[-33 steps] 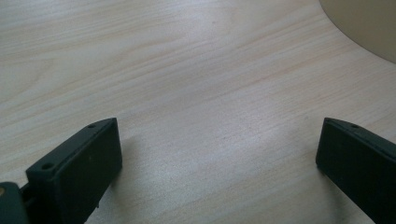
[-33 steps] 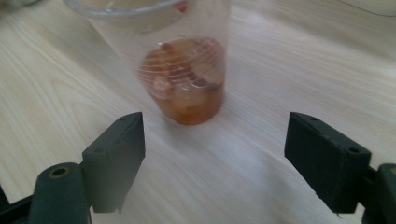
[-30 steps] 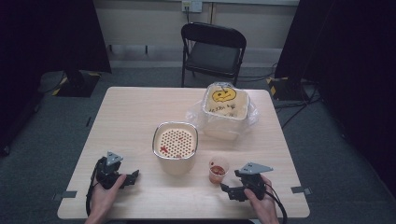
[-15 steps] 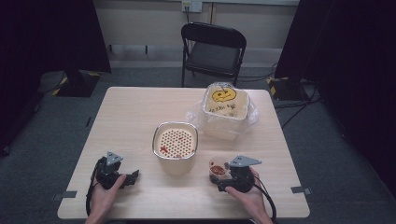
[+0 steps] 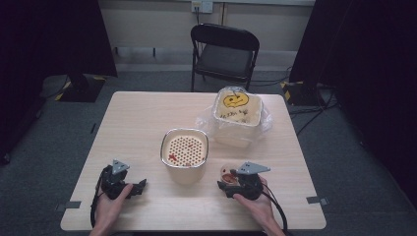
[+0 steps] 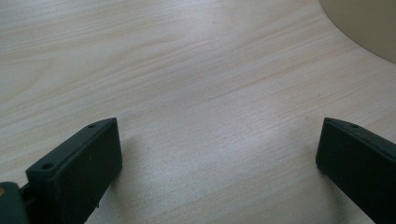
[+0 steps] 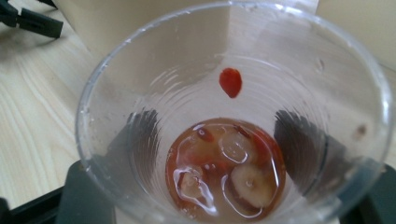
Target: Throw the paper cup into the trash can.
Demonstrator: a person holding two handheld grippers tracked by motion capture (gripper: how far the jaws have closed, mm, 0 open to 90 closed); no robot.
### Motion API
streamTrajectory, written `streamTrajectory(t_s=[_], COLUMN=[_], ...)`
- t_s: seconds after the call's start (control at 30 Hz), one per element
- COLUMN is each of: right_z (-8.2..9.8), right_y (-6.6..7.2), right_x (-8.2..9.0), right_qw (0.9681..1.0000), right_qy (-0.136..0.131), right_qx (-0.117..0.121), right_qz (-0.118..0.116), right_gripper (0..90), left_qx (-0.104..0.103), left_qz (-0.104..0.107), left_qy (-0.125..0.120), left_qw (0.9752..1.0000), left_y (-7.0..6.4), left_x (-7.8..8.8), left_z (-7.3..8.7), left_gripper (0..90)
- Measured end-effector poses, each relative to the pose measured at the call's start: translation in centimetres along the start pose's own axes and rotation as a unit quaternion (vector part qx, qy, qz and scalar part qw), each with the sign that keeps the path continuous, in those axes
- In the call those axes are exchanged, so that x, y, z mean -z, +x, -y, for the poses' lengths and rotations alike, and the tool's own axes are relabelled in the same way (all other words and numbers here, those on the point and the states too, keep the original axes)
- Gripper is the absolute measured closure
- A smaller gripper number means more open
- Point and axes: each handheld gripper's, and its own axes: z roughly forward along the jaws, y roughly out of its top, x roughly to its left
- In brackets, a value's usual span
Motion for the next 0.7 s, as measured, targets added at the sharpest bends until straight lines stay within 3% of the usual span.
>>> streamTrajectory(t_s=[0.17,0.2,0.7], right_z=[-0.3,-0.3,-2.2], right_y=[-0.3,-0.5,-1.1], right_x=[-0.3,-0.1,1.2], right_qw=[1.0,0.9998,0.9997], right_qy=[-0.001,0.0,-0.01], right_qx=[-0.008,-0.018,-0.014], right_qz=[0.001,-0.001,0.018], right_gripper=[36.2,38.3,42.4], left_qx=[0.0,0.0,0.0], left_qz=[0.0,0.0,0.0], left_qy=[0.0,0.0,0.0], left_qw=[1.0,1.0,1.0], left_y=[0.0,0.0,0.0], left_x=[0.0,0.0,0.0], left_z=[0.0,0.0,0.0], left_gripper=[0.0,0.0,0.0])
